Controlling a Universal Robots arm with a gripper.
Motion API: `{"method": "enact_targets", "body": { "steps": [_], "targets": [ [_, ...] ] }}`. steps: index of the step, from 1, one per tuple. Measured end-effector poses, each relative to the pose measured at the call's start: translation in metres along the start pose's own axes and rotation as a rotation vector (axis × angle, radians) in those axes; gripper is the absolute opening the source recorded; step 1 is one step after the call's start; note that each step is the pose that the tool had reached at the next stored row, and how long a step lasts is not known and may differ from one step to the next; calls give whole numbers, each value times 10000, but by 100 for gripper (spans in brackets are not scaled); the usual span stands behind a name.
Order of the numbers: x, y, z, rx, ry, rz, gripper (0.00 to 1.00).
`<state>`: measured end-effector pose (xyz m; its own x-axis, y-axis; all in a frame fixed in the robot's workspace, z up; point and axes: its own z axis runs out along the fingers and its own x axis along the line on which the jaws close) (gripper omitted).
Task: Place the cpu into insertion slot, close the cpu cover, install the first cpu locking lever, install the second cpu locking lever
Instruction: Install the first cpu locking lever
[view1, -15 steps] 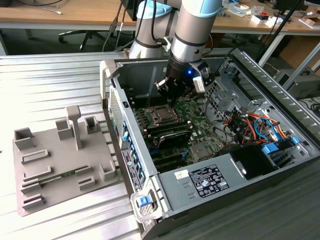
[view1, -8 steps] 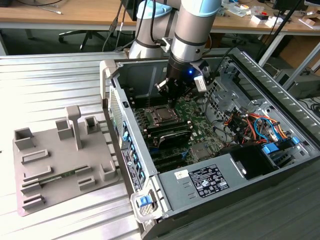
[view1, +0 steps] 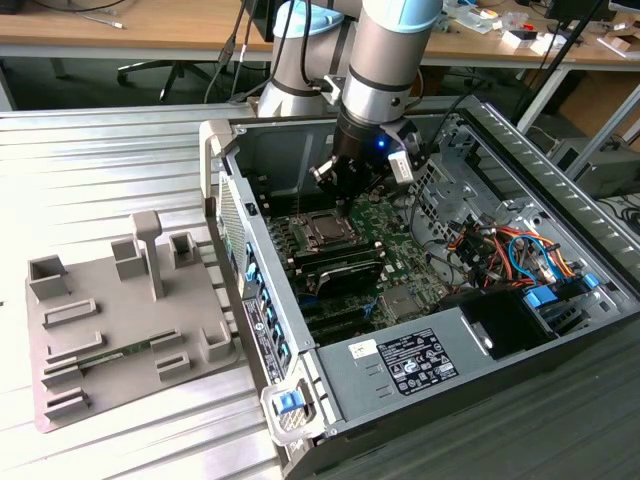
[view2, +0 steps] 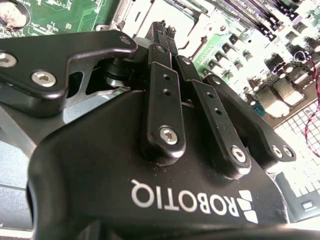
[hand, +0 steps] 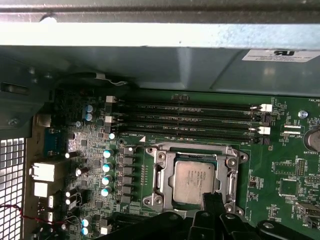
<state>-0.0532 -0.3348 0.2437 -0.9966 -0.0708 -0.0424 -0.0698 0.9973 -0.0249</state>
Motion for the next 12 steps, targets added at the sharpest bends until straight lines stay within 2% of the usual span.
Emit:
{"method": "enact_targets", "body": {
  "steps": [12],
  "targets": [
    [-1, -1, -29, -1, -1, 1, 11]
  ]
}}
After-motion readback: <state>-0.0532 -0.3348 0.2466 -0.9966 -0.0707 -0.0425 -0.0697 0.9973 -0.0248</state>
